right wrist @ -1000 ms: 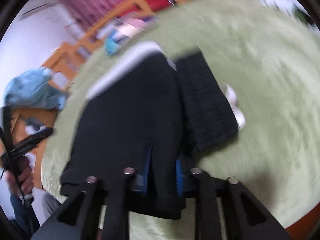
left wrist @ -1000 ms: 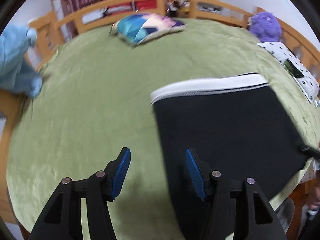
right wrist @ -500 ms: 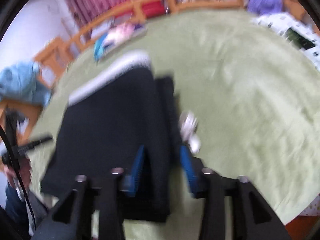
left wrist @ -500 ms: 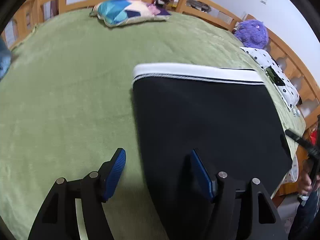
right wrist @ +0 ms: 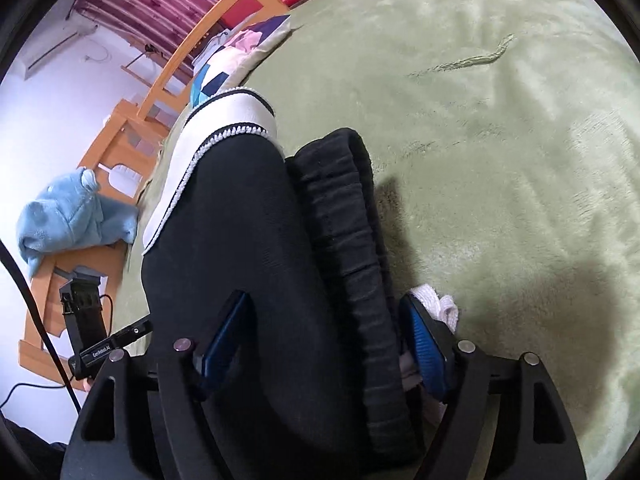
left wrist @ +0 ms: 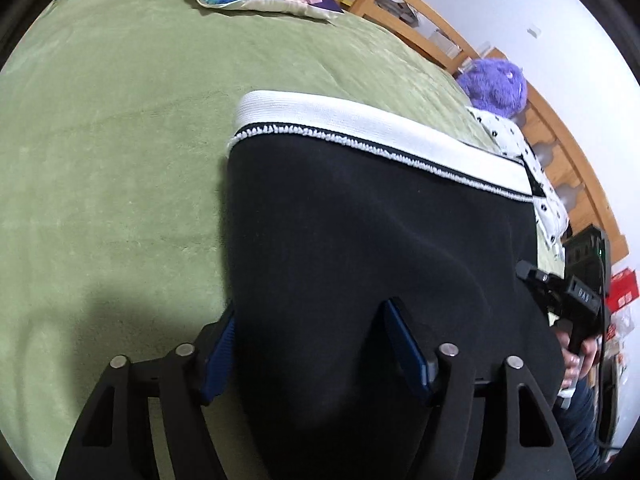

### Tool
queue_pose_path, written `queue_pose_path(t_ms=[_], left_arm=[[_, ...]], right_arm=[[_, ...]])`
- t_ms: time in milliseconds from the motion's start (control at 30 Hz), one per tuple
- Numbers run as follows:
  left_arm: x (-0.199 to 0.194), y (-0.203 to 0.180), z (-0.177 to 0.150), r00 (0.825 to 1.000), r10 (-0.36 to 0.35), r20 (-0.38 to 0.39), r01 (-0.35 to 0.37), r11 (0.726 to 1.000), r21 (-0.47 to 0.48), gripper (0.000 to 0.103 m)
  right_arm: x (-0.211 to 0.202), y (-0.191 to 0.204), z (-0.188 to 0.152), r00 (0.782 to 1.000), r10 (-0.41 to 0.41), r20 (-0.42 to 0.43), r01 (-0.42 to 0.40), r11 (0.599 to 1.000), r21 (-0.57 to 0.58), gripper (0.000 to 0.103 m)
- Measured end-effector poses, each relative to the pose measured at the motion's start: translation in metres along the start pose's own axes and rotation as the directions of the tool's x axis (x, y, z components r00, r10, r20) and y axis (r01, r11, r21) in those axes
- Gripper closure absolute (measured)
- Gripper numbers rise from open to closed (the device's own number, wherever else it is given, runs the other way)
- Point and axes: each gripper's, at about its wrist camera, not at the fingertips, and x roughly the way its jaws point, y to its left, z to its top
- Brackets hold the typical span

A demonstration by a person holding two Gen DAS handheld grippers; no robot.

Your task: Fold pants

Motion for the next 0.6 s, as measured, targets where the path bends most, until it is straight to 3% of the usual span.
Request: queue_pose_path(t_ms=[100, 200, 300, 367, 467, 600], left_arm=[[-0.010, -0.004, 0.000, 1.000, -0.011, 0.014, 0.011, 1.000, 0.029, 0.078], [-0.026, -0.008, 0.004, 0.999, -0.016, 0.042, 0.013, 0.998, 0.063, 0.092], [-0.052, -0.004, 0.012, 0.994, -0.093, 0.059, 0.090, 0.995, 0.044, 0.094], [-0.071, -0.004, 0.014, 0.992, -0.112, 0.064, 0.108, 0.992, 0.061, 0.094], [-0.101, 0.000, 0.013, 0.993, -0.076, 0.092, 0.065, 0.991, 0.118, 0.094], [-0.150, 0.046, 0.028, 0.990, -0.028, 0.141, 0.017, 0.997, 0.076, 0.094]], right_arm=[[-0.004, 0.014, -0.002, 0.998, -0.049, 0.026, 0.050, 0.998, -0.027, 0.043], [-0.022, 0.023, -0.005, 0.996, -0.053, 0.072, 0.052, 0.999, 0.015, 0.061], [-0.040, 0.045, -0.012, 0.988, -0.081, 0.134, 0.078, 0.997, 0.029, 0.075], [-0.049, 0.069, -0.016, 0.980, -0.103, 0.169, 0.102, 0.995, 0.014, 0.077], [-0.053, 0.100, -0.020, 0.981, -0.069, 0.181, 0.067, 0.998, 0.019, 0.079], [-0.025, 0.144, -0.034, 0.990, 0.014, 0.141, -0.018, 1.000, 0.023, 0.080]])
